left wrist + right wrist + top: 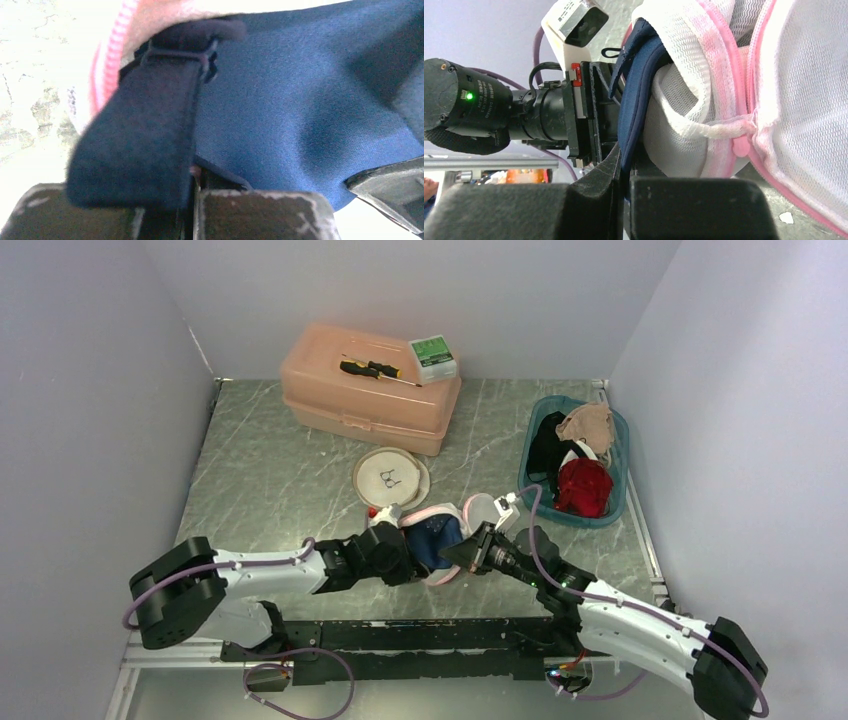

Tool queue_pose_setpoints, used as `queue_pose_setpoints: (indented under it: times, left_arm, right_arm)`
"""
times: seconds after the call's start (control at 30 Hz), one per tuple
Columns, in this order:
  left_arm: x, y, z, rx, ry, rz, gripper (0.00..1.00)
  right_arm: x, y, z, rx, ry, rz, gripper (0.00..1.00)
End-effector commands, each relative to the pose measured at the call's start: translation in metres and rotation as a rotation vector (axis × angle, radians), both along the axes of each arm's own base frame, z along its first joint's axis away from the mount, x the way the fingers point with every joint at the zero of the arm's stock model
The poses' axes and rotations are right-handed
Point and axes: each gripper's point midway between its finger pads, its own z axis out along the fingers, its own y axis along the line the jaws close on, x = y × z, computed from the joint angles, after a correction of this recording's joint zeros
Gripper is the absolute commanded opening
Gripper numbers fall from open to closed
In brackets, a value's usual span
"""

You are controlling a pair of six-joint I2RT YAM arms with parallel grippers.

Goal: Unzip the laundry bag and remove the bra
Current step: Pick up the bra from the laundry bag.

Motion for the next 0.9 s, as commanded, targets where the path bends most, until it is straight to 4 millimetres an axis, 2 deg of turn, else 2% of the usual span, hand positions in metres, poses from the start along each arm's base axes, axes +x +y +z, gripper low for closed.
queue_pose_setpoints:
  times: [0.0,0.2,0.33,0.43,0.47,0.53,0.63,0.7,0.77,0.87]
  left_arm:
    - [-0.003,0.035,-0.026,0.152,-0.021,0.022,0.03]
    - [0.001,0.06,-0.026,0.201,-0.064,0.086,0.03]
    - [0.006,0.073,-0.016,0.212,-0.107,0.121,0.03]
    - [0.009,0.081,-0.008,0.232,-0.134,0.14,0.04]
    - [0.011,0.083,-0.004,0.24,-0.143,0.146,0.08]
    - [0.012,0.088,0.004,0.253,-0.157,0.151,0.22]
    - [0.012,0.094,0.021,0.255,-0.186,0.145,0.57]
    - [0.011,0.102,0.03,0.273,-0.2,0.142,0.72]
    - [0.01,0.111,0.044,0.286,-0.228,0.14,0.79]
    - [0.007,0.129,0.063,0.315,-0.262,0.139,0.84]
  right_arm:
    - [-0.016,0.017,0.095,0.23,-0.169,0.183,0.0]
    - [-0.034,0.014,0.109,0.215,-0.256,0.324,0.0]
    - [-0.046,0.017,0.102,0.176,-0.273,0.433,0.0]
    - [-0.047,0.018,0.091,0.125,-0.273,0.463,0.0]
    - [-0.045,0.017,0.086,0.1,-0.268,0.458,0.0]
    - [-0.041,0.016,0.077,0.065,-0.256,0.44,0.0]
    - [-0.031,0.014,0.067,0.022,-0.24,0.389,0.0]
    - [-0.025,0.012,0.064,0.009,-0.23,0.348,0.0]
    - [-0.021,0.011,0.063,0.012,-0.225,0.316,0.0]
    - [-0.014,0.009,0.06,0.009,-0.216,0.272,0.0]
